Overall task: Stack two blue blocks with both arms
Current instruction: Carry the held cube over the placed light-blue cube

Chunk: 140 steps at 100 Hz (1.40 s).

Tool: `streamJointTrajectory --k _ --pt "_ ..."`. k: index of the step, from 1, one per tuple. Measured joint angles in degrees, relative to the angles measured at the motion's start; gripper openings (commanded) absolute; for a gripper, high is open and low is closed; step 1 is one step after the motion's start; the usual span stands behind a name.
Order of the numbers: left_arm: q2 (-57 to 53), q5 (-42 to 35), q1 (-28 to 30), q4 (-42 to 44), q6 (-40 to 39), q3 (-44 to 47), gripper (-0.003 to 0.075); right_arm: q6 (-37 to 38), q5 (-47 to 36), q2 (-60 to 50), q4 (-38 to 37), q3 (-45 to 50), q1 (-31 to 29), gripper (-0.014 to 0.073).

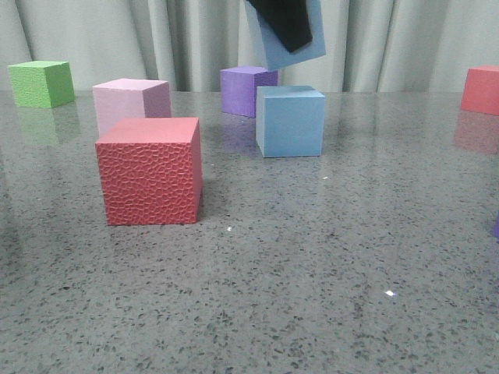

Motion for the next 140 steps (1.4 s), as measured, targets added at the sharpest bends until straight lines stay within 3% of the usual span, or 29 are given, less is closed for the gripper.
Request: streamJointTrajectory --k 140 --pt "0.36 0.09 -0.15 -1.19 -0.08 2.39 0.0244 0.0 0.0 0.0 0.0 0.0 0.0 0.0664"
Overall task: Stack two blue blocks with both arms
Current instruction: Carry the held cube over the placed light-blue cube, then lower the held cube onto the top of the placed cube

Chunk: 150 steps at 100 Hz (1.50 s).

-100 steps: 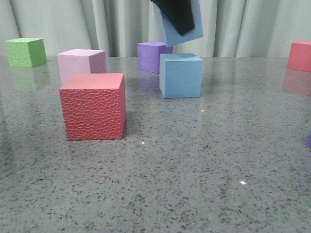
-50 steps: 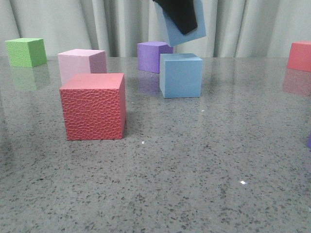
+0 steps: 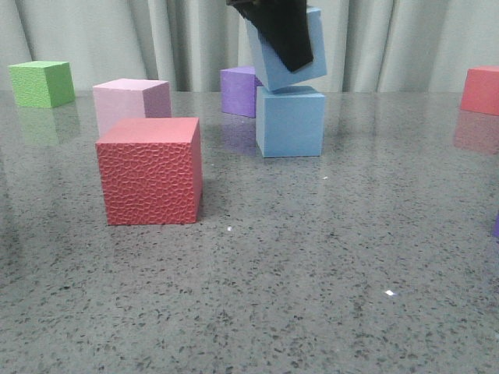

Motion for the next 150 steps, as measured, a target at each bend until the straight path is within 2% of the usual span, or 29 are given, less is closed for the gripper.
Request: streamJointTrajectory --k 150 --pt "-1.08 0.0 0.0 0.0 0.1 1.36 0.0245 0.0 0.0 0.0 0.0 0.0 0.0 0.0664"
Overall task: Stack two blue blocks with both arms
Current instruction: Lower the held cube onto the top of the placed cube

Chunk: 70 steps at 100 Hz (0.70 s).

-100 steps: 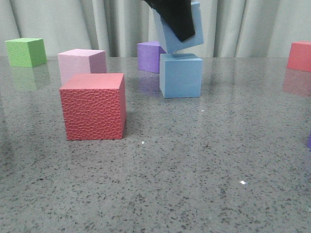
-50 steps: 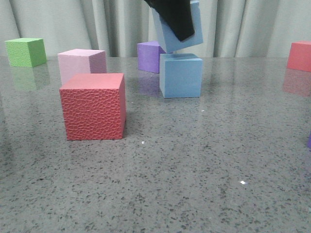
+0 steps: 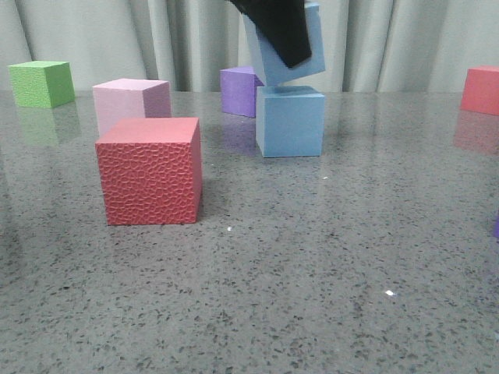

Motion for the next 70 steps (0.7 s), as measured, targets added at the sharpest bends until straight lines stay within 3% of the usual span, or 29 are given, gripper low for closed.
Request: streamJointTrajectory --k 70 --pt "0.0 0.0 0.0 0.1 1.78 1.57 0.0245 0.0 0.0 0.0 0.0 0.0 0.0 0.0664"
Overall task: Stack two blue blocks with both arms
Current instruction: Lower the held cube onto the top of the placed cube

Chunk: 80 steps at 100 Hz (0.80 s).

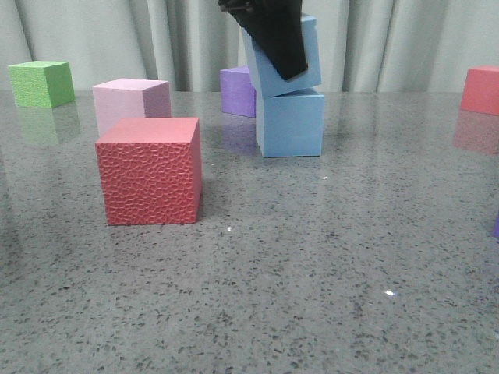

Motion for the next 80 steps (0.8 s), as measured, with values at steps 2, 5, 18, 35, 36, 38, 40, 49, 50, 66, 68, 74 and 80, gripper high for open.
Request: streamJointTrajectory --k 2,5,18,35,36,38,40,49,50,66,68,74,80 --pt "0.0 0.0 0.0 0.0 -0.01 0.0 0.0245 0.0 0.0 0.0 0.0 0.0 0.0 0.0664" --pt "0.0 0.0 0.0 0.0 0.07 0.0 0.0245 0.0 0.0 0.0 0.0 0.0 0.0 0.0664" --pt "0.0 0.0 0.0 0.0 0.33 0.0 0.0245 0.0 0.0 0.0 0.0 0.0 0.0 0.0664" --pt "0.0 0.0 0.0 0.0 0.69 0.0 0.0245 0.0 0.0 0.0 0.0 0.0 0.0 0.0664" --pt "0.0 0.0 0.0 0.0 0.72 0.0 0.0245 0.0 0.0 0.0 0.0 0.0 0.0 0.0664" --pt "0.0 0.0 0.0 0.0 0.82 0.0 0.0246 0.0 0.0 0.0 0.0 0.0 0.0 0.0664" --pt "0.0 0.0 0.0 0.0 0.82 0.0 0.0247 0.0 0.0 0.0 0.0 0.0 0.0 0.0664" --pt "0.0 0.0 0.0 0.0 1.04 0.0 0.0281 0.0 0.0 0.0 0.0 0.0 0.0 0.0664" --pt "0.0 0.0 0.0 0.0 1.04 0.0 0.0285 0.0 0.0 0.0 0.0 0.0 0.0 0.0664" --pt "0.0 0.0 0.0 0.0 1.14 0.0 0.0403 0.0 0.0 0.0 0.0 0.0 0.0 0.0664" --pt "0.0 0.0 0.0 0.0 1.14 0.0 0.0416 0.0 0.0 0.0 0.0 0.0 0.0 0.0664" --pt "0.0 0.0 0.0 0.0 1.14 0.0 0.0446 0.0 0.0 0.0 0.0 0.0 0.0 0.0664" --pt "0.0 0.0 0.0 0.0 1.14 0.0 0.0469 0.0 0.0 0.0 0.0 0.0 0.0 0.0664"
